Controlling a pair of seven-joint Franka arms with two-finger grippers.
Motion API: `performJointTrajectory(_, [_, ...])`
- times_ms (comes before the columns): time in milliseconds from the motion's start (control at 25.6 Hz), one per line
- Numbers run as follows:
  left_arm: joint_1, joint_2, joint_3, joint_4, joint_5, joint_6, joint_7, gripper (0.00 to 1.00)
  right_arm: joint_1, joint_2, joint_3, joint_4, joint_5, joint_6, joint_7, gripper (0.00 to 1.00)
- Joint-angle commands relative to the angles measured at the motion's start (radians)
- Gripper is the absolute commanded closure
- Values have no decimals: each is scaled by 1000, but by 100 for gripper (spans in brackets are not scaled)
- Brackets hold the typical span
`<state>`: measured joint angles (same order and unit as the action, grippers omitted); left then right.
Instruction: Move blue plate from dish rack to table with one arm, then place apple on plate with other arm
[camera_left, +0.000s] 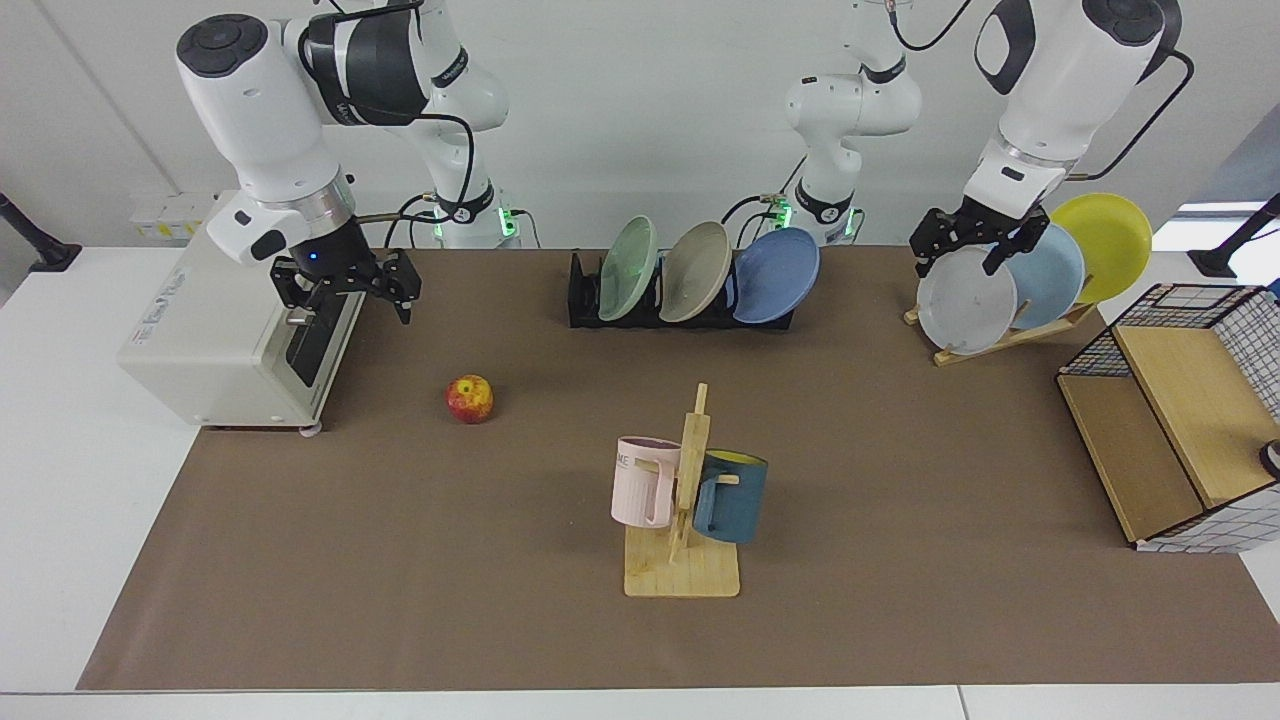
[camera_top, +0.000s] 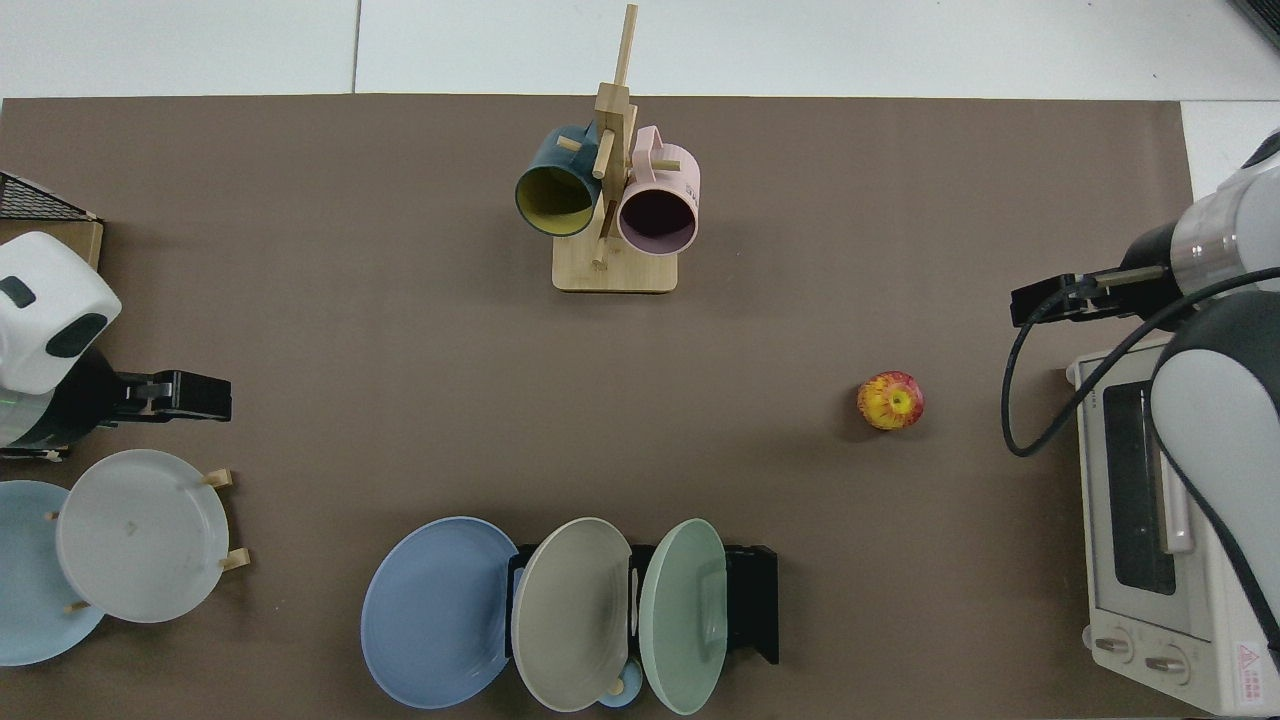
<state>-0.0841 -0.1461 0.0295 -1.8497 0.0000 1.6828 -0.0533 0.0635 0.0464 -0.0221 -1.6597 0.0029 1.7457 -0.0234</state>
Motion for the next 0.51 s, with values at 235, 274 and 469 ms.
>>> performJointTrajectory(235, [0, -3, -3, -3, -6, -6, 10, 0, -11, -10, 8, -8, 11, 14, 17, 0])
performJointTrajectory(274, [0, -3, -3, -3, -6, -8, 10, 0, -11, -10, 8, -8, 11, 14, 17, 0])
performJointTrajectory(469, [3, -7, -7, 12, -5, -11, 3, 0, -11, -10, 8, -8, 11, 14, 17, 0])
